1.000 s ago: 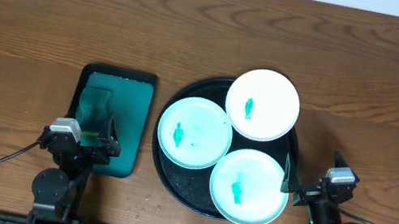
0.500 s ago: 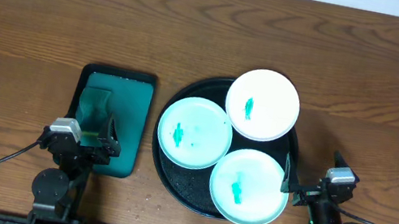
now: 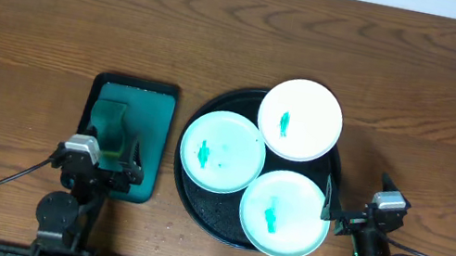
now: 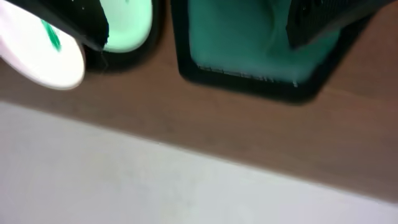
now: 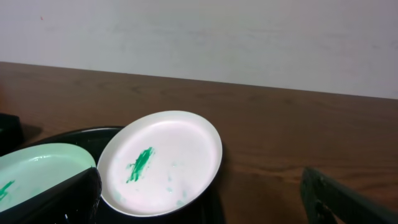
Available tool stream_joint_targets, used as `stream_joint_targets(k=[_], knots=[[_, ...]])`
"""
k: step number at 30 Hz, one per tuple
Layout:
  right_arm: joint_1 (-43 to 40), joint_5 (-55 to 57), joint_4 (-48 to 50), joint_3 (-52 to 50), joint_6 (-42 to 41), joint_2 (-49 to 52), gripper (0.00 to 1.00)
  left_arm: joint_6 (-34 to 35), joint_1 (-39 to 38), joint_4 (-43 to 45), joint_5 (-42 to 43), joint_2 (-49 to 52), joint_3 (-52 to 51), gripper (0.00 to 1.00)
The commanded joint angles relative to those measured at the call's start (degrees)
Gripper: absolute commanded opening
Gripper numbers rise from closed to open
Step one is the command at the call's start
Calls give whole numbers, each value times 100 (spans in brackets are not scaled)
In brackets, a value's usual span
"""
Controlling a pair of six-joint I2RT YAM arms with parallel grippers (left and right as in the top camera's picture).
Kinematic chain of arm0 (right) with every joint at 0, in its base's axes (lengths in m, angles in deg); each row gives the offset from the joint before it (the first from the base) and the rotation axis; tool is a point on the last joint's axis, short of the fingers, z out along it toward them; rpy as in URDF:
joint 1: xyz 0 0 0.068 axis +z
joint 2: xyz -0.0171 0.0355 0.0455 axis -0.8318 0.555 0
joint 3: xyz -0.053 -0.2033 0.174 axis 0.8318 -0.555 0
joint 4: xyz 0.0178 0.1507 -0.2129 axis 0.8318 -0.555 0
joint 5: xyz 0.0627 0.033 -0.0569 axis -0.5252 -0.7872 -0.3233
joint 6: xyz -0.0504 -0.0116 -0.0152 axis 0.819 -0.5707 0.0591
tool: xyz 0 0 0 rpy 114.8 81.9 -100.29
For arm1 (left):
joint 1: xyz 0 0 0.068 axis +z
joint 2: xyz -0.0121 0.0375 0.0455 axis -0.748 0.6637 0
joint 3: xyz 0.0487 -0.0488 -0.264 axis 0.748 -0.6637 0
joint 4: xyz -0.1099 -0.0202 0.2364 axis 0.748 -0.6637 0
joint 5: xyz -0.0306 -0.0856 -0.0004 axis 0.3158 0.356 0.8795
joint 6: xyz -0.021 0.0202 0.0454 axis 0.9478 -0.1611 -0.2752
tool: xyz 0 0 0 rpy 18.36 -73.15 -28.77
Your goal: Clean dirty plates on tray and stack at the side
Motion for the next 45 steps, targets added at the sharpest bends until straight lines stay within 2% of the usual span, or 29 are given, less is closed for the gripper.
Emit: stream_joint_targets(k=[1, 8, 13, 16, 19, 27, 40, 45], knots=[[33, -28, -11, -17, 66, 7, 99, -59, 15, -509, 444, 551, 461, 92], [33, -28, -11, -17, 66, 7, 99, -201, 15, -1624, 400, 2933, 2479, 92], [33, -26, -11, -17, 66, 7, 99, -313, 15, -3386, 400, 4953, 4693, 92], [33, -28, -11, -17, 66, 7, 99, -542, 13, -4739, 334, 6041, 5995, 92], [33, -28, -11, -17, 66, 7, 99, -542, 15, -5825, 229, 6832, 6843, 92], [33, -26, -11, -17, 66, 7, 99, -535, 15, -6704, 251, 7604, 7053, 92], [33, -33, 146, -15, 63, 7, 99, -535, 15, -6651, 251, 7731, 7053, 92], [33, -984, 551, 127, -131, 7, 99, -535, 15, -6649, 251, 7731, 7053, 92]])
